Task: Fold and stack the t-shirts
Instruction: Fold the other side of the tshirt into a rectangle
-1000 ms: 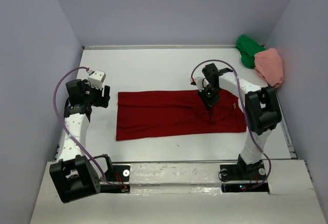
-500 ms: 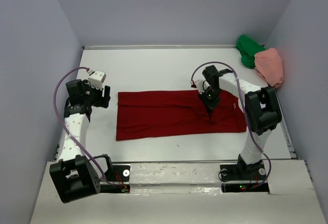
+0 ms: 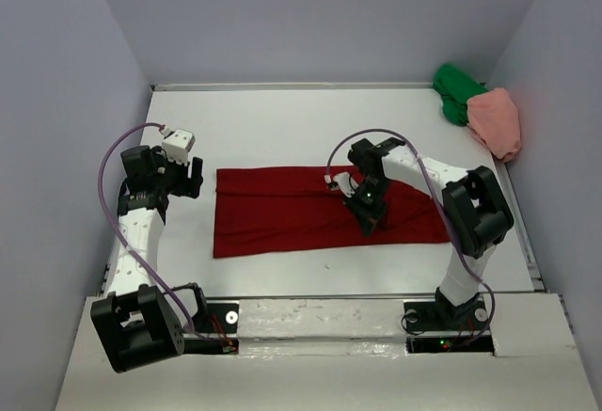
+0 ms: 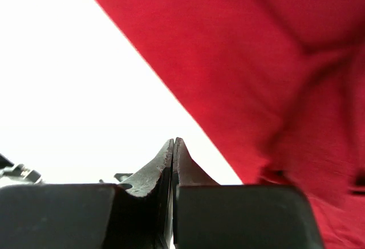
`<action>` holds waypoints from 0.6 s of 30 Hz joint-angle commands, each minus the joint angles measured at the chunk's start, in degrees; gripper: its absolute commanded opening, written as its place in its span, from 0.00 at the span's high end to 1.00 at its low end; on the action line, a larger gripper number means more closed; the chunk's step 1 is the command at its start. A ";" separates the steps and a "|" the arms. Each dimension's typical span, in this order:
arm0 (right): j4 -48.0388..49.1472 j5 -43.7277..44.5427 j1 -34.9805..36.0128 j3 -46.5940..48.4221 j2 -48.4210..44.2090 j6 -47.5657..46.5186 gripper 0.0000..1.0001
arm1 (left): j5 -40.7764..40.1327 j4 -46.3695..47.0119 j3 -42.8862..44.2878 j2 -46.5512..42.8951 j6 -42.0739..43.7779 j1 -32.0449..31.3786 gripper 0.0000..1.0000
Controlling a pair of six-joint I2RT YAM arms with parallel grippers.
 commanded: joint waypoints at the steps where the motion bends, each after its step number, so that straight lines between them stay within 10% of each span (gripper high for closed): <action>1: -4.39 -5.30 0.45 0.84 -3.93 -1.06 1.00 | 1.21 0.04 1.25 -1.31 0.74 0.22 0.23; 6: 0.70 3.14 0.45 2.25 -9.56 1.22 0.92 | 1.21 -0.05 1.34 -1.31 0.83 0.22 0.23; 12: 3.60 12.70 0.45 3.66 -11.59 1.49 0.39 | 1.29 -0.05 1.34 -1.40 0.83 0.22 0.23; 18: 6.15 16.75 0.45 3.57 -9.83 0.96 0.34 | 1.03 -0.05 1.16 -1.40 0.92 0.31 0.23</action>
